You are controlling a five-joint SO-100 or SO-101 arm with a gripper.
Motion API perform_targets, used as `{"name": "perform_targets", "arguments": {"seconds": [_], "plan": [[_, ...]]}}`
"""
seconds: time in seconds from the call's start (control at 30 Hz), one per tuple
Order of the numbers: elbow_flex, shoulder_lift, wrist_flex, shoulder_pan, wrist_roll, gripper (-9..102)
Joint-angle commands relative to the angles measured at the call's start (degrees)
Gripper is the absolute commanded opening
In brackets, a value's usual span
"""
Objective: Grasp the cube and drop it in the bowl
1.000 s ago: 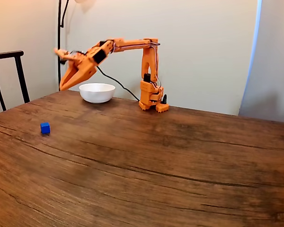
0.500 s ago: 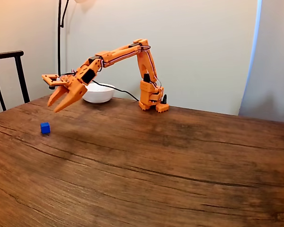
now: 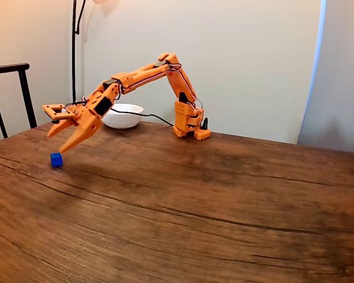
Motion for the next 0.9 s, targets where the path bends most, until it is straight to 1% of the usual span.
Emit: {"name": "perform_targets", "arguments": {"seconds": [0.0, 0.33, 0.6, 0.87], "plan": [[-4.3, -0.8, -0.2, -1.4, -1.1, 36], [-10.0, -8.3, -0.6, -2.6, -4.7, 35], [-10.2, -9.8, -0.8, -1.9, -7.0, 35], [-9.3, -9.9, -0.8, -1.8, -7.1, 35]]}}
